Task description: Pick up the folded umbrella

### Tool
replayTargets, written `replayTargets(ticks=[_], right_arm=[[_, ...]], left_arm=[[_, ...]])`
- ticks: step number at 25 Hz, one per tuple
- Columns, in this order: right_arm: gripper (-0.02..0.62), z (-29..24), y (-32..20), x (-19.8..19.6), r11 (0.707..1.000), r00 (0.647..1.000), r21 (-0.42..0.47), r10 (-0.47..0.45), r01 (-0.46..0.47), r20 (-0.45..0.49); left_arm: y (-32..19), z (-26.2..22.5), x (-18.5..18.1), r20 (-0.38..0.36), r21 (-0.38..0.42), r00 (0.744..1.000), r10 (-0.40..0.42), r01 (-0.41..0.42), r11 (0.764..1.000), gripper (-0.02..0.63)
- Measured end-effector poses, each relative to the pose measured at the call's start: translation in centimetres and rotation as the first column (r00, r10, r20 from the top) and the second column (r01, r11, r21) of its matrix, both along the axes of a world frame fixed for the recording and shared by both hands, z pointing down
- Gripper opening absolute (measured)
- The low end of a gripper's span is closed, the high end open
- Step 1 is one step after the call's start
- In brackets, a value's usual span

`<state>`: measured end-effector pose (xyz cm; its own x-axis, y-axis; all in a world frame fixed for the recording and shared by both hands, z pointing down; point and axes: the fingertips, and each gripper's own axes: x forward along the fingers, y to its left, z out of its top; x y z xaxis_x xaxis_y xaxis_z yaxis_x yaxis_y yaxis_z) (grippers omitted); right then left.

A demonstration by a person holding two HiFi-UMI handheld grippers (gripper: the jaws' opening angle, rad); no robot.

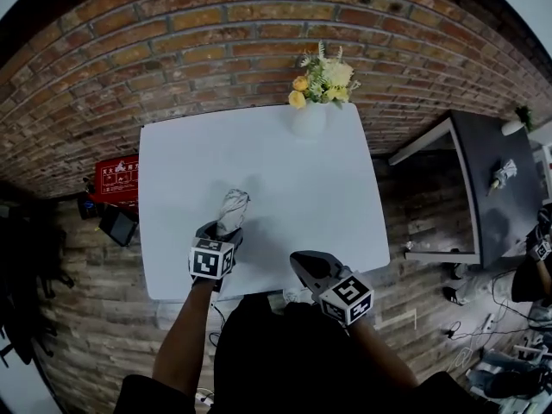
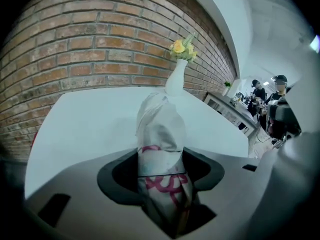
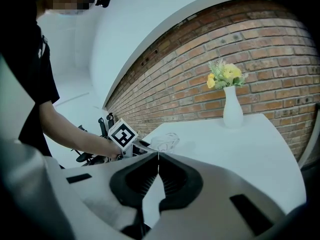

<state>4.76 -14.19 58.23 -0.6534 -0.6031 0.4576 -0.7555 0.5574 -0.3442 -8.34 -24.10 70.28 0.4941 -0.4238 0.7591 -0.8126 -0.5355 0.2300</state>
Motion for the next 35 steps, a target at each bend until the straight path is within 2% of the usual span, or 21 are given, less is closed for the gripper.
replayTargets(ticks=[17, 22, 35], right_arm=[[0.023, -0.9, 6.2, 2.1, 0.988, 0.987, 0.047, -0.15, 0.147, 0.054], [0.023, -0.9, 8.4, 3.1, 0.981, 0.98, 0.059, -0.188, 0.184, 0.066], [0.023, -1.4, 10.7, 3.8, 0.96, 0.961, 0.097, -0.271, 0.264, 0.063]], left_arm=[[9.9, -5.8, 1.4, -0.067, 0.085, 0.983, -0.171, 0.177, 0.981, 0.247], [13.1, -7.6, 1.3, -0.109, 0.11, 0.962, -0.25, 0.262, 0.959, 0.247], [19.1, -12.8, 1.0, -0.205, 0.182, 0.918, -0.341, 0.378, 0.908, 0.247]])
